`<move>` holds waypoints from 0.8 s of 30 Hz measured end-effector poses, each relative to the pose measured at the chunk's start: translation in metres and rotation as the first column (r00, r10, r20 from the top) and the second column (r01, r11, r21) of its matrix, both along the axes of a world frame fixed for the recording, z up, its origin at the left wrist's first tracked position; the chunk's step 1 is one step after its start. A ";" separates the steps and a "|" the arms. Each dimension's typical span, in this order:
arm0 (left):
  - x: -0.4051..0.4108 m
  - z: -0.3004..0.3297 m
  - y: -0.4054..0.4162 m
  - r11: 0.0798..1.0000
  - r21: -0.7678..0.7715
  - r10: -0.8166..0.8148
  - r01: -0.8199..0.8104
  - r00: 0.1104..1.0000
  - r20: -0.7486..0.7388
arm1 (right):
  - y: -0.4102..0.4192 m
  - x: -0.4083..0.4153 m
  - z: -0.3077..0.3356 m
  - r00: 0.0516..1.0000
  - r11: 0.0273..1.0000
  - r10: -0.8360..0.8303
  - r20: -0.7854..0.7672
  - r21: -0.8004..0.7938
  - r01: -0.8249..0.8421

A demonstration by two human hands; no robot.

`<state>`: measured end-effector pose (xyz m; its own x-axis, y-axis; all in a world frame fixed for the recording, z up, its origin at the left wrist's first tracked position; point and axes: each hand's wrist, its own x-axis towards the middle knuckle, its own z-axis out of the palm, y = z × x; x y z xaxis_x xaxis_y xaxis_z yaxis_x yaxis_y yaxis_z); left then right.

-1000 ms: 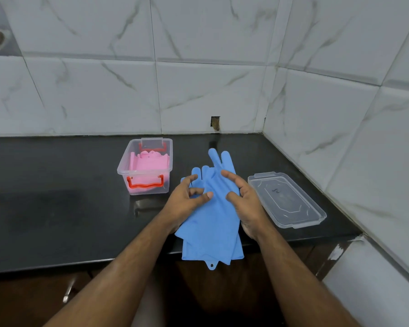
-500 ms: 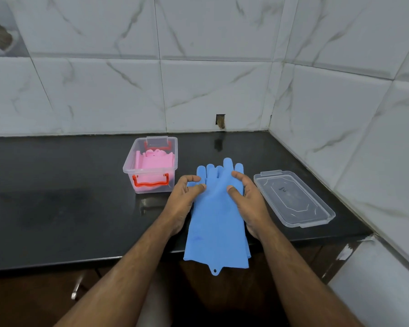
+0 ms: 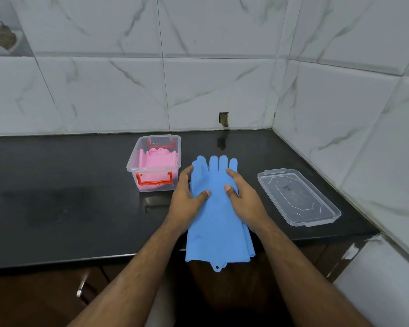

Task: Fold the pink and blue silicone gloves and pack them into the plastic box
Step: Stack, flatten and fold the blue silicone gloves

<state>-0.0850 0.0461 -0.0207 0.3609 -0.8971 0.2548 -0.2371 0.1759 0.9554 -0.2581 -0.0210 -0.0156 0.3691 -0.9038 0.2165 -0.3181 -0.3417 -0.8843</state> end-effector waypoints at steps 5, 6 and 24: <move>0.000 0.000 -0.004 0.994 0.092 0.057 -0.062 0.996 0.062 | -0.010 0.008 0.001 0.977 0.978 -0.206 -0.063 -0.041 0.203; 0.000 0.001 -0.004 0.995 0.086 0.048 -0.053 0.997 0.060 | -0.011 0.007 0.001 0.979 0.980 -0.200 -0.049 -0.037 0.198; -0.004 0.005 -0.006 0.951 0.120 0.245 -0.285 0.932 0.268 | -0.019 0.009 -0.001 0.961 0.968 -0.231 -0.151 -0.134 0.212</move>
<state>-0.0893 0.0399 -0.0161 0.5341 -0.8128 0.2325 -0.4865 -0.0706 0.8708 -0.2493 -0.0403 -0.0170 0.2016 -0.9392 0.2778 -0.5346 -0.3432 -0.7722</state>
